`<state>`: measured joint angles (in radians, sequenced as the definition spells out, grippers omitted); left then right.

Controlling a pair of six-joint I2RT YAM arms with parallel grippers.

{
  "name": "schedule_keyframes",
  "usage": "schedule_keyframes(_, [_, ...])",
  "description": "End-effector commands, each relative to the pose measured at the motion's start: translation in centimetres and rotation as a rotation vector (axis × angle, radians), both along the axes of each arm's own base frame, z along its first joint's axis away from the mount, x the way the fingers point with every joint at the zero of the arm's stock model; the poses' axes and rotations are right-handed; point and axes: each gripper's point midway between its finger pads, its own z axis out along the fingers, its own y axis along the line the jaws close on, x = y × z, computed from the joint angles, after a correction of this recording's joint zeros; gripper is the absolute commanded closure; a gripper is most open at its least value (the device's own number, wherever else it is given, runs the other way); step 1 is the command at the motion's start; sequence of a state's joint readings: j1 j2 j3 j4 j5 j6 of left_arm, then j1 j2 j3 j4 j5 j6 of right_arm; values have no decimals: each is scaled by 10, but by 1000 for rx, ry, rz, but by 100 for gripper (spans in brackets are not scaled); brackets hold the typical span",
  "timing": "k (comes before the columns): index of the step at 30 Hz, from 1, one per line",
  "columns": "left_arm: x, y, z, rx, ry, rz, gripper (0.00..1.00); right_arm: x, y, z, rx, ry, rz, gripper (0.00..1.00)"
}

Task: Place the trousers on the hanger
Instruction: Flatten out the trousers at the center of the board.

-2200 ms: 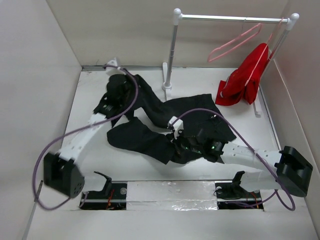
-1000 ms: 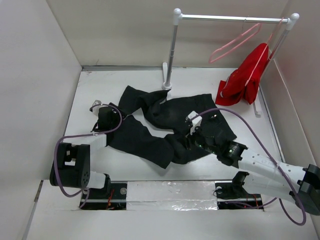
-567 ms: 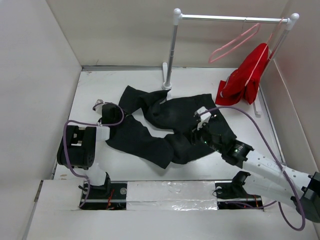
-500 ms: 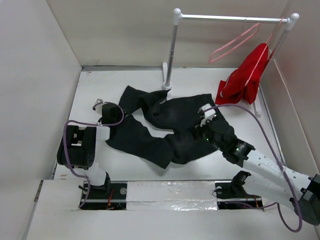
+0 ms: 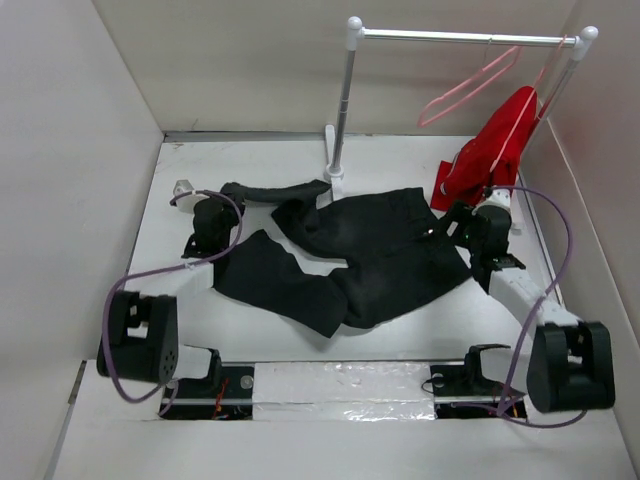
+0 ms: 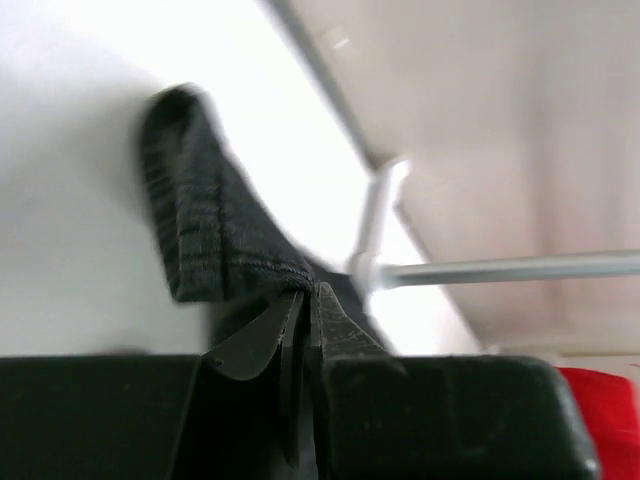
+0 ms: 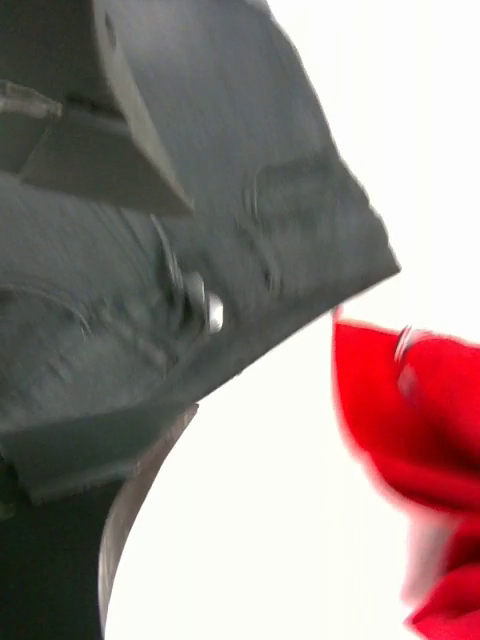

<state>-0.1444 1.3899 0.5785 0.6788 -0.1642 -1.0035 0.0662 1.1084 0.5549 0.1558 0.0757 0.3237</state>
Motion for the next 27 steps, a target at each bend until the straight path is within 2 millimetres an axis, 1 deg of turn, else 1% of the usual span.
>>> schedule_keyframes(1, [-3,12,63,24,-171,69,100,23,3,-20,78,21,8,13])
schedule_keyframes(2, [-8,10,65,26,-178,69,100,28,1,-27,93,35,-2,12])
schedule_keyframes(3, [-11,14,71,27,-196,85,100,33,7,-34,112,56,25,12])
schedule_keyframes(4, [-17,17,84,23,-230,98,100,42,12,-34,128,63,49,11])
schedule_keyframes(5, [-21,20,86,30,-240,110,100,46,12,-55,139,118,54,11])
schedule_keyframes(6, [-23,24,90,38,-248,126,100,49,19,-61,155,134,88,12])
schedule_keyframes(7, [-27,27,100,43,-269,139,100,55,29,-60,181,137,140,17])
schedule_keyframes(8, [-30,30,103,48,-273,154,100,55,31,-67,188,159,149,17])
schedule_keyframes(9, [-32,34,105,48,-277,174,100,56,33,-65,194,151,159,17])
schedule_keyframes(11, [-40,37,116,24,-323,187,100,54,39,-65,221,160,185,24])
schedule_keyframes(12, [-40,40,116,21,-323,194,100,54,39,-67,225,164,182,24])
schedule_keyframes(13, [-42,44,120,18,-333,202,100,54,44,-68,239,172,205,31])
schedule_keyframes(14, [-43,44,121,18,-336,202,100,56,46,-68,246,174,217,41])
schedule_keyframes(15, [-46,54,125,14,-350,230,100,56,45,-73,257,195,223,50])
schedule_keyframes(16, [-47,55,125,14,-353,234,100,56,46,-72,260,195,229,66])
schedule_keyframes(18, [-50,62,123,21,-355,259,100,56,38,-74,274,198,207,83])
schedule_keyframes(19, [-51,67,123,28,-353,274,100,57,30,-71,278,186,182,96])
schedule_keyframes(20, [-51,67,122,30,-348,279,100,56,25,-68,287,176,162,100])
schedule_keyframes(21, [-51,68,122,26,-353,281,100,55,19,-64,285,164,142,100])
schedule_keyframes(22, [-49,67,121,26,-353,279,100,48,2,-55,278,135,86,100])
schedule_keyframes(23, [-47,66,125,26,-363,276,100,42,-7,-49,274,115,55,100])
schedule_keyframes(24, [-44,65,128,23,-368,269,100,34,-17,-48,266,115,16,100])
schedule_keyframes(25, [-39,64,124,25,-355,265,100,20,-31,-53,246,127,-47,100])
schedule_keyframes(26, [-36,63,131,20,-366,261,100,11,-52,-30,225,62,-106,100])
schedule_keyframes(27, [-33,60,134,13,-379,251,100,-3,-63,-32,221,79,-159,100])
